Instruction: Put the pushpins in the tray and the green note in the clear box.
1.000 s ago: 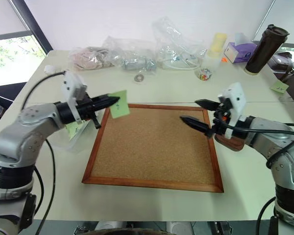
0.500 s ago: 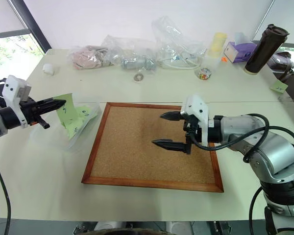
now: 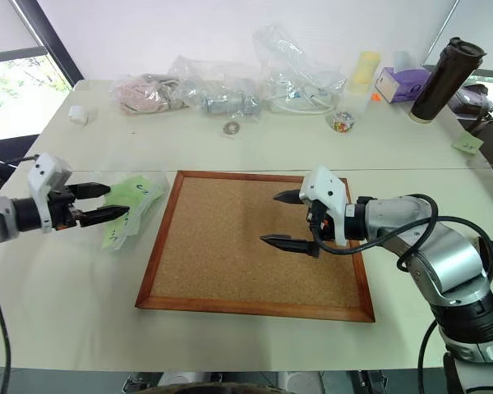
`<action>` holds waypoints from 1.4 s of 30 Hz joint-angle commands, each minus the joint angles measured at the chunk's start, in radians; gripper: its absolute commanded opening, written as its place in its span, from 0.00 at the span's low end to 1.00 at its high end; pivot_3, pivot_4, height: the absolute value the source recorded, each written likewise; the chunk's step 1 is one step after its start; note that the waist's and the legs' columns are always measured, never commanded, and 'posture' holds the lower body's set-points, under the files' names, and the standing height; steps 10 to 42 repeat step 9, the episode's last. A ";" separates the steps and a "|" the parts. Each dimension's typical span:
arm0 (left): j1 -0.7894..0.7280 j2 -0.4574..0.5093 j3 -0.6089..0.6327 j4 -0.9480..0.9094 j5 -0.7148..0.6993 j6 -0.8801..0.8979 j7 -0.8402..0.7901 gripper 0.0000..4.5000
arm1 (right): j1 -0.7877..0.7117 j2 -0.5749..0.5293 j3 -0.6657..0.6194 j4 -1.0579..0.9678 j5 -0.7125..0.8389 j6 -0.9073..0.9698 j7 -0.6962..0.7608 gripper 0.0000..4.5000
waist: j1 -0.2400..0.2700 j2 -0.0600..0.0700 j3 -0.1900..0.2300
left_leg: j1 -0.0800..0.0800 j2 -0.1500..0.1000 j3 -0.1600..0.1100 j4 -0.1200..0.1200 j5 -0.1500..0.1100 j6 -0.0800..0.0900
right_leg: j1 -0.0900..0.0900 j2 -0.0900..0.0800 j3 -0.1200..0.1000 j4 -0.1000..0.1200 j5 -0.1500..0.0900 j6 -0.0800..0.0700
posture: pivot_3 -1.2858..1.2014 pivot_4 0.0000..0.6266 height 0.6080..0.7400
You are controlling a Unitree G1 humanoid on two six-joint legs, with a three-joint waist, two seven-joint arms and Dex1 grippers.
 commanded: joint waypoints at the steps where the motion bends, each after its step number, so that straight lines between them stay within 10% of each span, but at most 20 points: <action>1: -0.024 0.025 0.037 -0.109 -0.062 0.022 -0.038 0.99 | 0.010 -0.029 -0.043 -0.017 -0.007 -0.025 0.013 1.00 | -0.001 0.000 0.000 | 0.000 0.000 0.000 0.000 0.000 0.000 | 0.000 0.000 0.000 0.000 0.000 0.000 | 0.52 0.24 1.00; 9: -0.029 -0.023 0.003 -0.342 -0.181 0.105 -0.006 0.99 | 0.070 -0.112 -0.142 -0.001 0.001 -0.032 0.052 1.00 | -0.002 0.000 0.000 | 0.000 0.000 0.000 0.000 0.000 0.000 | 0.000 0.000 0.000 0.000 0.000 0.000 | 0.52 0.24 1.00; 42: -0.029 -0.023 0.003 -0.342 -0.181 0.105 -0.006 0.99 | 0.070 -0.112 -0.142 -0.001 0.001 -0.032 0.052 1.00 | -0.002 0.000 0.000 | 0.000 0.000 0.000 0.000 0.000 0.000 | 0.000 0.000 0.000 0.000 0.000 0.000 | 0.52 0.24 1.00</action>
